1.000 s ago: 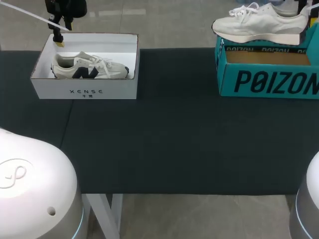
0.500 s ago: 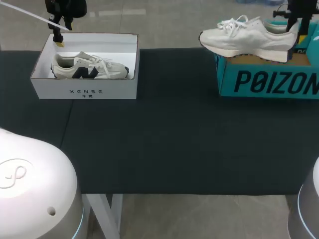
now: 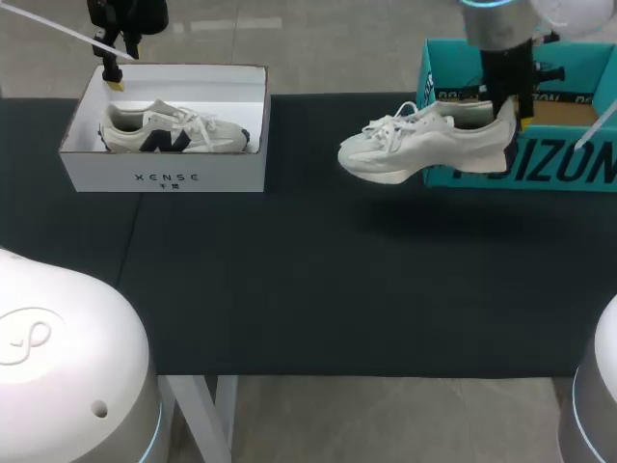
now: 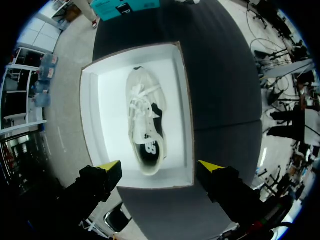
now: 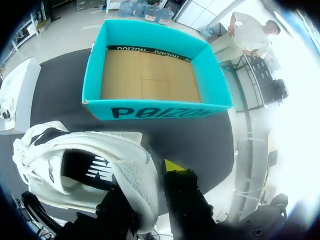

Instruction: Take the shoe out of the shoebox, open the shoe tongue, remove and reinsert the insole, then place the shoe into the shoebox

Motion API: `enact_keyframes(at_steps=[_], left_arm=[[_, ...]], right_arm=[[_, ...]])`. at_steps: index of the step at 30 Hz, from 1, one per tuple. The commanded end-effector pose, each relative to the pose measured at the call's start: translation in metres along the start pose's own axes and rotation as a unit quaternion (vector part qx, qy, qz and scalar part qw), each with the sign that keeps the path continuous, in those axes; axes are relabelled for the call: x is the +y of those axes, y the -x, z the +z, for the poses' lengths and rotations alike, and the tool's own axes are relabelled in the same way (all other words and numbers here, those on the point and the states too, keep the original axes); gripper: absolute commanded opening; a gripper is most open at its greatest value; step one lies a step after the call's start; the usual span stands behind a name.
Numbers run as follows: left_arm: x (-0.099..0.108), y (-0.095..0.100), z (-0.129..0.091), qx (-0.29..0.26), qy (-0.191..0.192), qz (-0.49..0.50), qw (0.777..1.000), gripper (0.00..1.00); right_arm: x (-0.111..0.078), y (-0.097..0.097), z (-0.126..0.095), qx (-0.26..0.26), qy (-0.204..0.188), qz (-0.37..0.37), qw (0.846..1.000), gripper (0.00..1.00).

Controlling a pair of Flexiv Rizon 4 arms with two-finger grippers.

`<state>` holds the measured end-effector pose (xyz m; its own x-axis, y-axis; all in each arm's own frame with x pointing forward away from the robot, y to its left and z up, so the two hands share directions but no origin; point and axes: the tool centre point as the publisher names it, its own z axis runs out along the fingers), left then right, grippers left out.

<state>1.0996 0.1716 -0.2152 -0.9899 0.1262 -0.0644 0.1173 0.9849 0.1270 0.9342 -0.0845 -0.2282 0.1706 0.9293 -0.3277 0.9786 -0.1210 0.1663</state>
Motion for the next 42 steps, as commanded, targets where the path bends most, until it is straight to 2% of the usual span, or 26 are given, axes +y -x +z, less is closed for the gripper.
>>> enact_keyframes(at_steps=[1,7,11,15,21,24,27,31,42], left_arm=[[0.0,-0.001,0.0,-0.001,0.0,0.0,1.0,1.0],[0.0,-0.001,0.0,-0.001,0.0,0.0,1.0,1.0],[0.0,-0.001,0.0,-0.001,0.0,0.0,1.0,1.0],[0.0,-0.001,0.0,-0.001,0.0,0.0,1.0,1.0],[0.0,-0.001,0.0,-0.001,0.0,0.0,1.0,1.0],[0.0,-0.001,0.0,-0.001,0.0,0.0,1.0,1.0],[0.0,-0.001,0.0,-0.001,0.0,0.0,1.0,1.0],[0.0,-0.001,0.0,-0.001,0.0,0.0,1.0,1.0],[0.0,-0.001,0.0,-0.001,0.0,0.0,1.0,1.0]], right_arm=[[-0.015,-0.026,0.022,0.016,0.109,0.003,0.994,0.0],[-0.028,-0.055,0.044,0.033,0.109,-0.02,0.993,0.0],[-0.038,-0.066,0.055,0.044,0.09,-0.034,0.994,0.0],[-0.051,-0.071,0.064,0.054,0.075,-0.04,0.995,0.0],[-0.066,-0.081,0.09,0.063,0.044,-0.039,0.996,0.0],[-0.069,-0.084,0.098,0.096,0.03,-0.032,0.994,0.0],[-0.074,-0.088,0.098,0.113,0.025,-0.035,0.993,0.0],[-0.085,-0.093,0.098,0.108,0.014,-0.051,0.993,0.0],[-0.105,-0.108,0.099,0.105,0.023,-0.079,0.991,0.0]])
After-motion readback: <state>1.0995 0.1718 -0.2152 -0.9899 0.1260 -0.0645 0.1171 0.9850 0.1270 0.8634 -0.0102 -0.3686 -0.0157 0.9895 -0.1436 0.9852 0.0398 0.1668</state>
